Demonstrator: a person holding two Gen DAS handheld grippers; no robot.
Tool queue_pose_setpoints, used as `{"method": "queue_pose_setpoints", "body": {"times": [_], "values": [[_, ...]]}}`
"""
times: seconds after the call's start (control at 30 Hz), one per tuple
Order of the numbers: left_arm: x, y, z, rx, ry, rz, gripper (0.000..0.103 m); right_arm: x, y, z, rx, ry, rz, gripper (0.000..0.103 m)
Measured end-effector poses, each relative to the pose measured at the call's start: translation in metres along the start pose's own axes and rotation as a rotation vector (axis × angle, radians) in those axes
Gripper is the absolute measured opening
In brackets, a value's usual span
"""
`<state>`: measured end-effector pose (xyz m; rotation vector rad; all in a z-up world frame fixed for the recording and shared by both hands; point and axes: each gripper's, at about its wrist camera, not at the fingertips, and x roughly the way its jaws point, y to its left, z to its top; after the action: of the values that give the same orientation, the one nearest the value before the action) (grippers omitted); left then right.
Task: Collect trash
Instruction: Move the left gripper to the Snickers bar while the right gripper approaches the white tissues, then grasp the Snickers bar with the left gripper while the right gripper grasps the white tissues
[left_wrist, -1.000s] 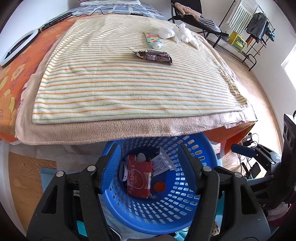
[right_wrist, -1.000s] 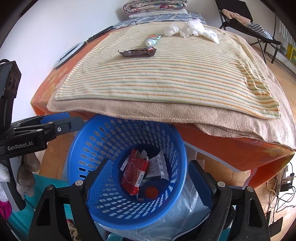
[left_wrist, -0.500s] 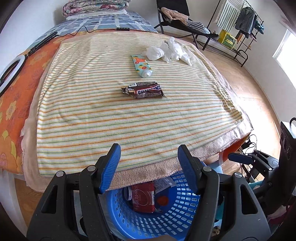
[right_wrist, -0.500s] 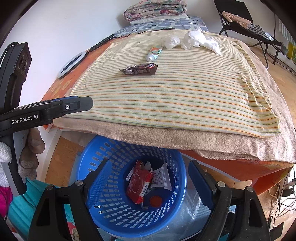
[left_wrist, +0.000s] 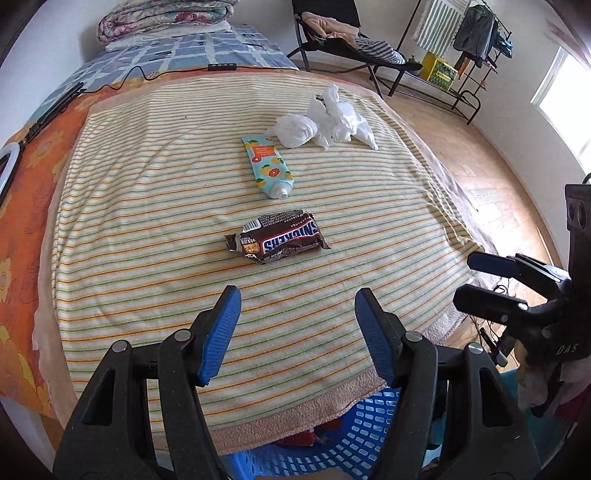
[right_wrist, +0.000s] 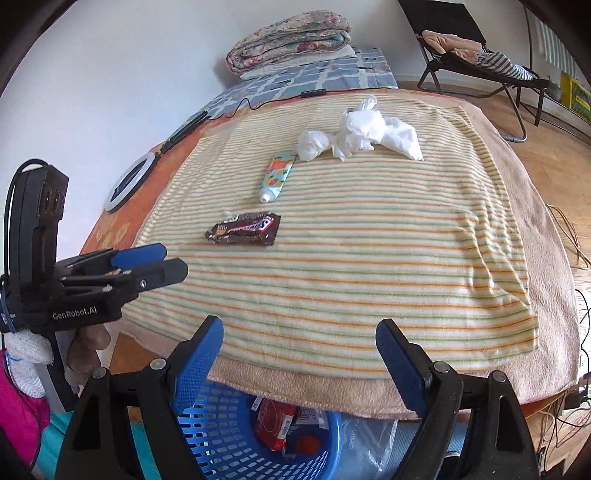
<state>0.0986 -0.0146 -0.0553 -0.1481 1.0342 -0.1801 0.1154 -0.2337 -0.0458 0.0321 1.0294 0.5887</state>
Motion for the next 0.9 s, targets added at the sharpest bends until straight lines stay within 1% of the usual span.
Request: {"method": "queue_pose_setpoints", "body": {"times": [0.17,0.33,0.43,0.63,0.73,0.9], "values": [[0.011,-0.002,0.018,0.040,0.005,-0.021,0.066,0.002,-0.020,0.043,0.071,-0.054,-0.010,0.087],[0.029,0.013,0.037,-0.021,0.025,-0.056,0.066,0.013,-0.031,0.080,0.103,-0.090,-0.025,0.086],[0.038,0.021,0.048,-0.054,0.028,-0.078,0.066,0.020,-0.033,0.097,0.115,-0.104,-0.018,0.086],[0.053,0.035,0.064,-0.106,0.039,-0.138,0.066,0.045,-0.031,0.118,0.161,-0.079,0.035,0.086],[0.061,0.036,0.066,-0.099,0.055,-0.137,0.066,0.057,-0.029,0.125,0.164,-0.072,0.029,0.086],[0.075,0.040,0.064,-0.104,0.104,-0.172,0.066,0.067,-0.033,0.133,0.184,-0.077,0.023,0.086]]}}
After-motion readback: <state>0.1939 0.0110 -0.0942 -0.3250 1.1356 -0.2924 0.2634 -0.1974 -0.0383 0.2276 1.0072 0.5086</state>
